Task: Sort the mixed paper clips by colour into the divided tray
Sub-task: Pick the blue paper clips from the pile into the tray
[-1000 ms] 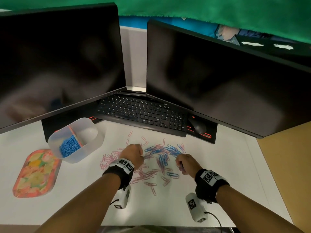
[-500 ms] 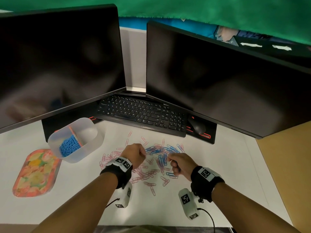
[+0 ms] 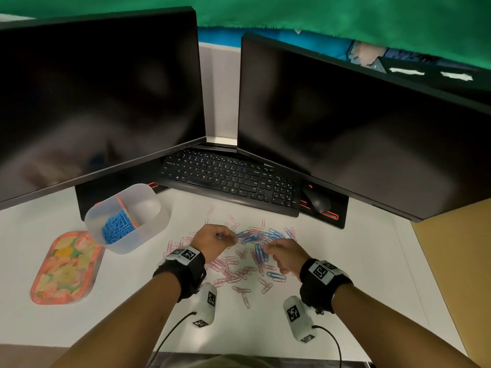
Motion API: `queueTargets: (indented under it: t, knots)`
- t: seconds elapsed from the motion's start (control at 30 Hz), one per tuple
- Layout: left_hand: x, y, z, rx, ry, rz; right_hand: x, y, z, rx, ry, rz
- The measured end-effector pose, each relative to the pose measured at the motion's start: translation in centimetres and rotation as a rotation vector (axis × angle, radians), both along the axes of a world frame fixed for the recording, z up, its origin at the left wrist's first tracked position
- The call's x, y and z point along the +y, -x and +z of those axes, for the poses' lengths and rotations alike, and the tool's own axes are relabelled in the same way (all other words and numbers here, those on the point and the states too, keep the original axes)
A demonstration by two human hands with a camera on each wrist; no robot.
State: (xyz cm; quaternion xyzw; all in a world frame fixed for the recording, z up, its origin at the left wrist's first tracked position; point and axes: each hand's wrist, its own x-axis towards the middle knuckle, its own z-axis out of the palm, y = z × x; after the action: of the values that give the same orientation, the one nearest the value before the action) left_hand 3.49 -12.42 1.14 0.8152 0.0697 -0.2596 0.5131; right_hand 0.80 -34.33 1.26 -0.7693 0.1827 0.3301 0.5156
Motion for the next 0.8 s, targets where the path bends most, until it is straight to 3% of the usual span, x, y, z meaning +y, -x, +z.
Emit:
queueTargets:
  t: [0.17, 0.37, 0.53, 0.67, 0.73, 0.8]
  knots:
    - [0.2, 0.1, 0.0, -0.043, 0.022, 0.047, -0.1, 0.1, 0.2, -0.057, 0.094, 0.068]
    - [0.1, -0.3, 0.1, 0.002, -0.001, 0.086, 0.8, 0.3, -0.4, -0.271, 0.427, 0.236]
    - [-1.0, -0.3, 0.5, 0.16, 0.15, 0.168, 2.3, 0.1, -0.3, -0.357, 0.636, 0.362]
    - [-2.4, -0.5, 0.9, 0.309, 0.26, 0.246, 2.2, 0.0, -0.4, -0.355, 0.666, 0.386]
    - [-3.2, -0.6, 0.9, 0.335, 0.216, 0.213, 1.6, -0.1, -0.5, -0.355, 0.663, 0.375]
    - [-4.1, -0.7, 0.6, 0.237, 0.012, 0.054, 1.2, 0.0, -0.6, -0.367, 0.662, 0.369]
